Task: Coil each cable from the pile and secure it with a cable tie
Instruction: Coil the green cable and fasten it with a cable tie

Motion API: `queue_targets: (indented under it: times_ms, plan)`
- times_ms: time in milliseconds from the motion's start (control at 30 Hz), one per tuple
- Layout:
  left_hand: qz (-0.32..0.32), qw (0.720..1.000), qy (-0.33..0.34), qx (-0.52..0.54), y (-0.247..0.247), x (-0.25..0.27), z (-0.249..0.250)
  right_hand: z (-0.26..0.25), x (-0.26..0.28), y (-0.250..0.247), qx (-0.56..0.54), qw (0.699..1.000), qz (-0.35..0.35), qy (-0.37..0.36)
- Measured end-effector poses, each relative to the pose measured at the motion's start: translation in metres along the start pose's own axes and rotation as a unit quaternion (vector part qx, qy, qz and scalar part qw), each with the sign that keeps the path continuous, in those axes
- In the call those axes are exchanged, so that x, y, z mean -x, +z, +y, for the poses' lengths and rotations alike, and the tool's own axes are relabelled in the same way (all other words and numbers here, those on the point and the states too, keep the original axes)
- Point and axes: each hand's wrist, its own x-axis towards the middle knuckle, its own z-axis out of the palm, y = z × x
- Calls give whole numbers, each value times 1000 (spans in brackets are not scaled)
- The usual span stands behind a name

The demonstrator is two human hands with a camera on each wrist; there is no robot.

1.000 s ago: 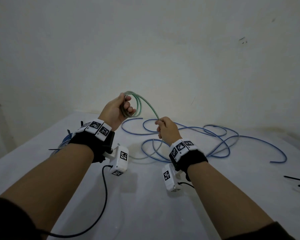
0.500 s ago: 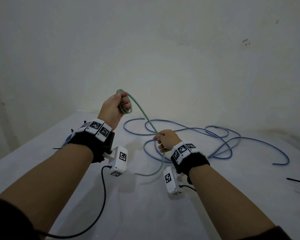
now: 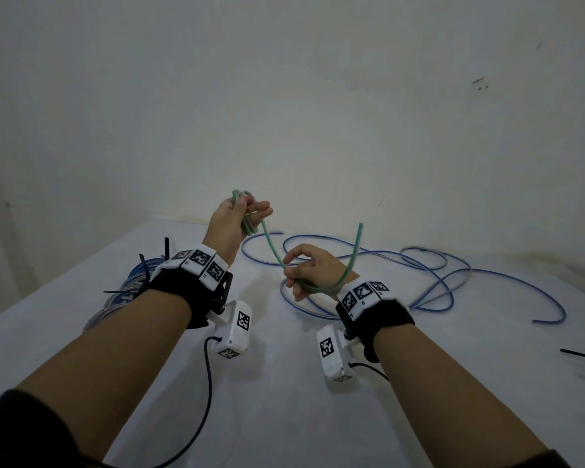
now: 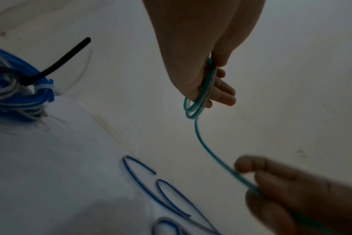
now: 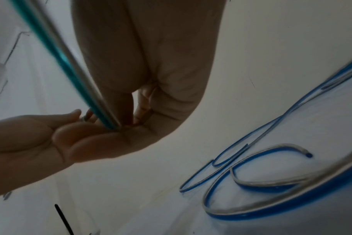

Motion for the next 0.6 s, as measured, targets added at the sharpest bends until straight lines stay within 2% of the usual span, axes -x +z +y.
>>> queue_targets:
  times_ms: [133,233,333,433,533,600]
  plan:
    - [-78,983,-3,-164,6,11,-16,-6,-2,5,-13,1000,-23,7]
    - [-90,957,-6,-277,5,19,-21,-15,-5,6,-109,994,-22,-11]
    - [-71,954,-18,-290,2,21,-21,-23,-8,6,-202,979,4,-39]
    - [-96,955,-45,-278,0,21,-18,-26,-12,9,-232,970,40,-55]
    - [-124,944,-58,-299,1,22,-18,-27,-17,15,-183,978,86,-57]
    - [-111,943,-69,-305,1,22,-17,-27,-21,20,-118,983,125,-60]
